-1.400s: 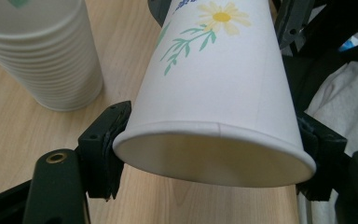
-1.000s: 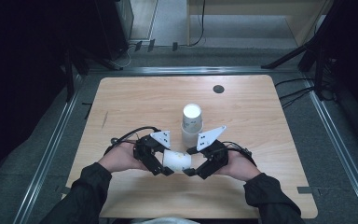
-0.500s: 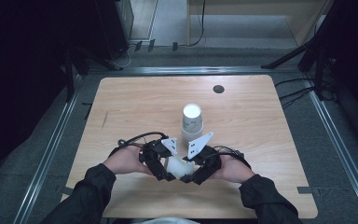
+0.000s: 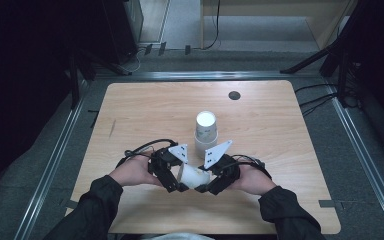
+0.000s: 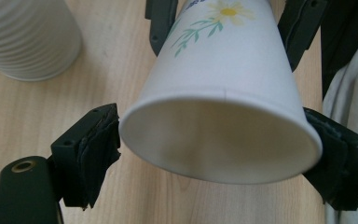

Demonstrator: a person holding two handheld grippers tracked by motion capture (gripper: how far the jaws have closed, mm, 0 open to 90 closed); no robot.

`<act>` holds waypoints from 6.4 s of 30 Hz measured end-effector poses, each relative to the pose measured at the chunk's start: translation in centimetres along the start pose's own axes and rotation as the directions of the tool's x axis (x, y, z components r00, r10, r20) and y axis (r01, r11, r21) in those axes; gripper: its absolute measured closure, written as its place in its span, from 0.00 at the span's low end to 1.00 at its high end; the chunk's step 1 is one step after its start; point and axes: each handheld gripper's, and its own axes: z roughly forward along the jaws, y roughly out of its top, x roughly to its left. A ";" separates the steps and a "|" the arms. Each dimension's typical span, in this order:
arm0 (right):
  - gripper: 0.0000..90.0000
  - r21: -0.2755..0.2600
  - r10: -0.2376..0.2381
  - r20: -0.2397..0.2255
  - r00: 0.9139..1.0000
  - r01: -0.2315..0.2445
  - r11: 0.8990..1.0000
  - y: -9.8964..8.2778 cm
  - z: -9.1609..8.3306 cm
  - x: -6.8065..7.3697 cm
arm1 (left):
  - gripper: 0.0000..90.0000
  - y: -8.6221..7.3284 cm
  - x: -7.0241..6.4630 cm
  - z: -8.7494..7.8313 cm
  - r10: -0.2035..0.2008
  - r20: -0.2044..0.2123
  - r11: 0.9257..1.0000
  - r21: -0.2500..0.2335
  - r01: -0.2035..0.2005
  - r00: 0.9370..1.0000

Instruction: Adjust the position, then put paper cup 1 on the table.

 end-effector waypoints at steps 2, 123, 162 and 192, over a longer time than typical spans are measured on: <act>0.38 -0.018 0.010 0.014 1.000 -0.010 1.000 0.0 -0.5 -0.1 | 0.14 -0.2 0.2 -0.5 -0.014 0.005 0.999 -0.032 0.014 1.000; 0.24 -0.125 0.197 0.283 0.939 -0.167 0.978 -1.5 -2.5 -2.8 | 0.28 -8.0 4.6 -8.0 -0.391 -0.232 0.900 -0.299 0.317 0.890; 0.24 -0.089 0.179 0.274 0.945 -0.161 0.983 -1.5 -1.9 -2.8 | 0.27 -13.7 8.4 -10.5 -0.497 -0.522 0.837 -0.078 0.541 0.693; 0.26 -0.094 0.163 0.266 0.950 -0.143 0.985 -1.5 -1.9 -2.7 | 0.14 -13.4 8.8 -8.8 -0.486 -0.522 0.829 -0.022 0.559 0.701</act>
